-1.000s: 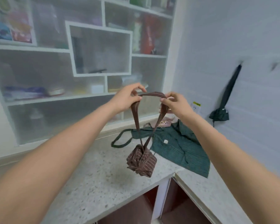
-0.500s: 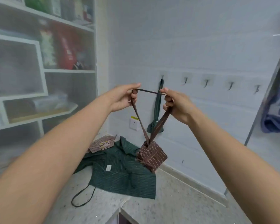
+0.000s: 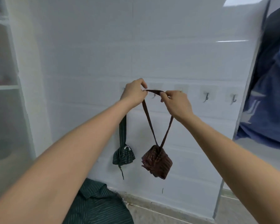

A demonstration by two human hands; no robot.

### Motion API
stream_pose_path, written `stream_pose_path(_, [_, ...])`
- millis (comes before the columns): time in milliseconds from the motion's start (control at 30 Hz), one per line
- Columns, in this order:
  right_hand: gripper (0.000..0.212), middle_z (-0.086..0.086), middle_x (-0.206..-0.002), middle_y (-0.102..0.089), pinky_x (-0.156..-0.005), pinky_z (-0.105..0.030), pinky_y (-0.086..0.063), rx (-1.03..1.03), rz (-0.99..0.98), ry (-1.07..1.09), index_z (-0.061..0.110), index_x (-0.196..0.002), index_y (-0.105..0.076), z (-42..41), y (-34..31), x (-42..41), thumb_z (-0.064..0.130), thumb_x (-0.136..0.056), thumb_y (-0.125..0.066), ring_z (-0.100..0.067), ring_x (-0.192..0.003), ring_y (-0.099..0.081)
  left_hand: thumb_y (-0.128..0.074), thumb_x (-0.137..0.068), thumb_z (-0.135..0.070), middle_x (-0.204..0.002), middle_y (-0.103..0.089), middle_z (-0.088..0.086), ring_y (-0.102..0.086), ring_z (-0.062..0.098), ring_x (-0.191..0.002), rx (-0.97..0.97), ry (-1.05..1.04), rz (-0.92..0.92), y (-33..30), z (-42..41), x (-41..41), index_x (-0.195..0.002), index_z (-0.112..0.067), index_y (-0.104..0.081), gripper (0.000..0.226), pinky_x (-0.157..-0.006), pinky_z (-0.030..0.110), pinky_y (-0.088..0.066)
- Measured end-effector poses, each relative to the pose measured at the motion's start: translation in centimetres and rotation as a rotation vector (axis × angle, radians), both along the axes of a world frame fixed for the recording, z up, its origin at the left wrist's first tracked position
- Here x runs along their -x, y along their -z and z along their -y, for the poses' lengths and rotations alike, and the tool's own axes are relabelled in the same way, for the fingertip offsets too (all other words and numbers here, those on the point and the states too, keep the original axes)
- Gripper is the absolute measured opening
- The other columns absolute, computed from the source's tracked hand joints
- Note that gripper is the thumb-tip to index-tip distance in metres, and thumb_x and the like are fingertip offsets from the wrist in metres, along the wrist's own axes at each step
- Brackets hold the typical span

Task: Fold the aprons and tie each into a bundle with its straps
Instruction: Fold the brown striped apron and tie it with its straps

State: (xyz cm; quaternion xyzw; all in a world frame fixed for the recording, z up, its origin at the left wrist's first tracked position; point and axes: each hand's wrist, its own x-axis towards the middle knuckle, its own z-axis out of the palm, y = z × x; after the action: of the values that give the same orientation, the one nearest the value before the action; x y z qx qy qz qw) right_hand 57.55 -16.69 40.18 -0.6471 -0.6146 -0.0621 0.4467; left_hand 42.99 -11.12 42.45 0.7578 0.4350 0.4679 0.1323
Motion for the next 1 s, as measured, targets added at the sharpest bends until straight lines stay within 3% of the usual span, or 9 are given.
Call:
stream_pose_path(133, [0.037, -0.009, -0.075, -0.055, -0.058, -0.031, -0.035, -0.021, 0.235, 0.172, 0.008, -0.074, -0.053, -3.5, -0.7, -0.9, 0.026, -0.099, -0.032, -0.03, -0.073, -0.052, -0.058, -0.085, -0.014, -0.09, -0.061, 0.004, -0.061, 0.026, -0.088, -0.03, -0.021, -0.065, -0.4, -4.1, -1.6, -0.087, -0.019, -0.055, 0.006, -0.081, 0.038, -0.052])
stream_pose_path(300, [0.017, -0.01, -0.103, -0.05, -0.059, -0.031, -0.041, -0.065, 0.413, 0.276, 0.006, -0.1, -0.056, -7.4, -1.3, -2.5, 0.002, -0.089, -0.044, -0.031, -0.082, -0.054, -0.059, -0.086, -0.015, -0.093, -0.063, 0.003, -0.06, 0.024, -0.089, -0.084, -0.094, -0.098, -0.1, -8.1, -3.8, -0.084, -0.02, -0.058, 0.005, -0.076, 0.034, -0.051])
stream_pose_path(433, [0.021, -0.011, -0.1, -0.048, -0.052, -0.029, -0.029, -0.048, 0.463, 0.268, 0.007, -0.098, -0.052, -9.4, -1.0, -2.8, -0.006, -0.084, -0.044, -0.028, -0.07, -0.043, -0.053, -0.087, -0.01, -0.098, -0.064, 0.002, -0.059, 0.023, -0.094, -0.116, -0.179, -0.179, 0.4, -10.2, -4.6, -0.087, -0.02, -0.06, 0.013, -0.078, 0.034, -0.047])
stream_pose_path(667, [0.011, -0.008, -0.093, -0.05, -0.054, -0.031, -0.033, -0.003, 0.407, 0.213, 0.01, -0.094, -0.053, -11.2, 1.9, -3.2, 0.007, -0.091, -0.043, -0.032, -0.071, -0.052, -0.06, -0.085, -0.017, -0.098, -0.065, 0.0, -0.057, 0.022, -0.099, -0.019, -0.17, -0.248, 2.2, -11.1, -5.0, -0.095, -0.021, -0.063, 0.011, -0.093, 0.04, -0.042])
stream_pose_path(767, [0.008, -0.005, -0.09, -0.047, -0.057, -0.031, -0.032, 0.045, 0.361, 0.182, 0.011, -0.091, -0.052, -11.2, 2.4, -3.0, 0.016, -0.092, -0.046, -0.03, -0.078, -0.054, -0.07, -0.08, -0.018, -0.085, -0.06, -0.002, -0.057, 0.02, -0.09, 0.035, -0.017, -0.178, 2.9, -10.9, -5.3, -0.092, -0.018, -0.058, 0.017, -0.088, 0.036, -0.045])
stream_pose_path(867, [0.015, -0.005, -0.093, -0.052, -0.061, -0.031, -0.035, 0.031, 0.269, 0.162, 0.012, -0.096, -0.056, -11.2, 2.5, -2.7, 0.026, -0.091, -0.049, -0.027, -0.083, -0.054, -0.071, -0.078, -0.013, -0.078, -0.06, 0.0, -0.057, 0.015, -0.079, 0.002, 0.086, -0.035, 3.4, -10.4, -5.3, -0.093, -0.014, -0.059, 0.019, -0.076, 0.022, -0.046])
stream_pose_path(1000, [0.02, -0.006, -0.099, -0.059, -0.062, -0.03, -0.036, 0.013, 0.235, 0.144, 0.013, -0.104, -0.057, -11.4, 2.0, -2.2, 0.024, -0.089, -0.049, -0.027, -0.09, -0.057, -0.063, -0.083, -0.005, -0.08, -0.064, 0.005, -0.061, 0.016, -0.077, -0.056, 0.049, 0.017, 3.2, -10.5, -5.4, -0.09, -0.011, -0.067, 0.01, -0.079, 0.026, -0.051])
